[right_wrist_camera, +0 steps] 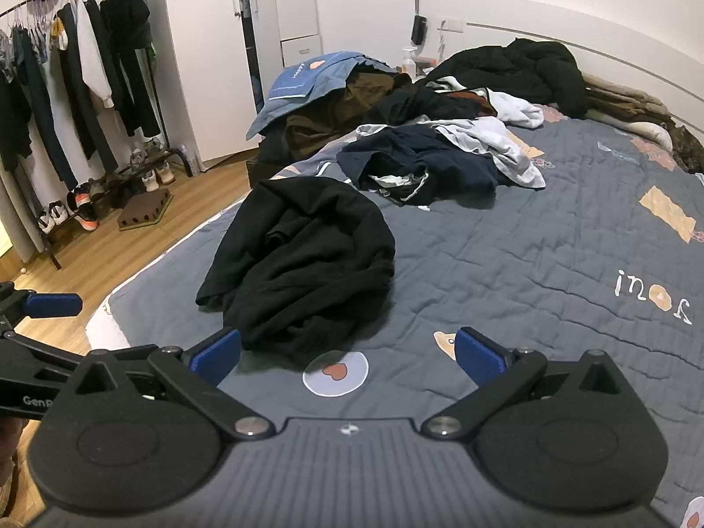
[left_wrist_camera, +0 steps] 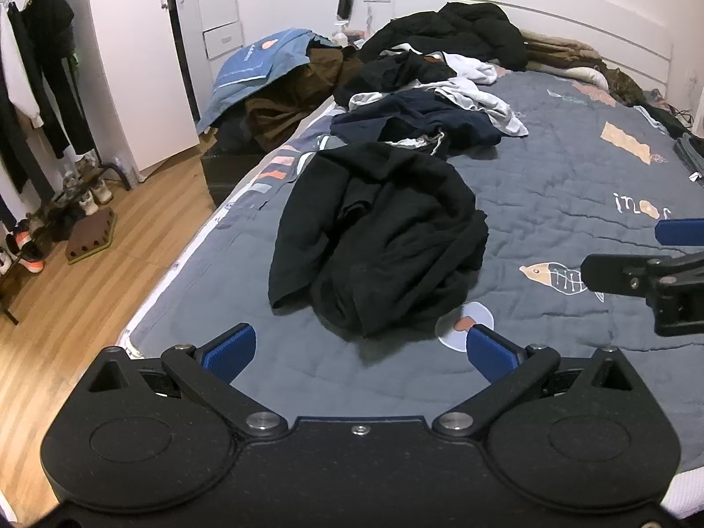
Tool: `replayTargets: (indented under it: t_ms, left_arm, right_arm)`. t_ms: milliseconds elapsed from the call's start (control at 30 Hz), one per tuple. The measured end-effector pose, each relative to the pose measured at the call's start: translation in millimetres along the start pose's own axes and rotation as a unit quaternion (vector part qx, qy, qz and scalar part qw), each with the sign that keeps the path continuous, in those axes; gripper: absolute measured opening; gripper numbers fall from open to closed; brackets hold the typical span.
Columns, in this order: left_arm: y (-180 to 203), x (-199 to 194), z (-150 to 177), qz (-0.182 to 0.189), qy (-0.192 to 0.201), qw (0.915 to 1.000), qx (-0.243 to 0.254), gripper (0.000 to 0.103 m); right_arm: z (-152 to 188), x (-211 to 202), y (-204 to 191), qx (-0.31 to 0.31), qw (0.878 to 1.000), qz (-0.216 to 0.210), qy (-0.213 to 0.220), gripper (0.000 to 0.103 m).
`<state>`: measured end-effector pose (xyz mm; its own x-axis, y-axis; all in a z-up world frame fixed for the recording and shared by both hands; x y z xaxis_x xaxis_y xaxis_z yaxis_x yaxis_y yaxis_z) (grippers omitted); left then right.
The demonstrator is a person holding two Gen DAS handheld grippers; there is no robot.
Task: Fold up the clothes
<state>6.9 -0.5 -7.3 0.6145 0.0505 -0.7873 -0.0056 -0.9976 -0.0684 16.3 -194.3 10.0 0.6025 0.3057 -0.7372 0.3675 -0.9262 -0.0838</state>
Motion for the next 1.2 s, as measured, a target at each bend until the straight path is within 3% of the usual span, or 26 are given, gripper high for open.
replayTargets:
  t_ms: [133, 433, 700, 1200]
  left_arm:
    - [9, -1, 0, -0.013, 0.01, 0.9997, 0.016, 0.103]
    - [3, -2, 0, 0.036, 0.011, 0.9993, 0.002, 0.103]
    - [-2, 4, 1, 0.04, -0.012, 0.9991, -0.012, 0.103]
    - [-1, -1, -2, 0.026, -0.003, 0.9996, -0.008, 0.103]
  right_arm:
    - [1, 0, -1, -0.001, 1.0, 0.0, 0.002, 0.103]
    - [-2, 0, -1, -0.003, 1.0, 0.0, 0.0, 0.103]
    - [-3, 0, -2, -0.004, 1.0, -0.001, 0.0, 0.103]
    - [-5, 0, -3, -0.008, 1.0, -0.002, 0.001, 0.103]
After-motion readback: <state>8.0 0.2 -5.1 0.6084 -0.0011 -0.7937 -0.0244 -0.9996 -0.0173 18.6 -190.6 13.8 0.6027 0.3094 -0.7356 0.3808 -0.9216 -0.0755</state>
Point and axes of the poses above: each gripper's, at about its wrist camera, not at the fingertips, and x roughly the way its jaws point, y to its right, z to its underside, the point moved 1 cm from there along x, roughly the way its jaws point, and after that the axes turned 6 degrees about -y, right-handed, at the moved point
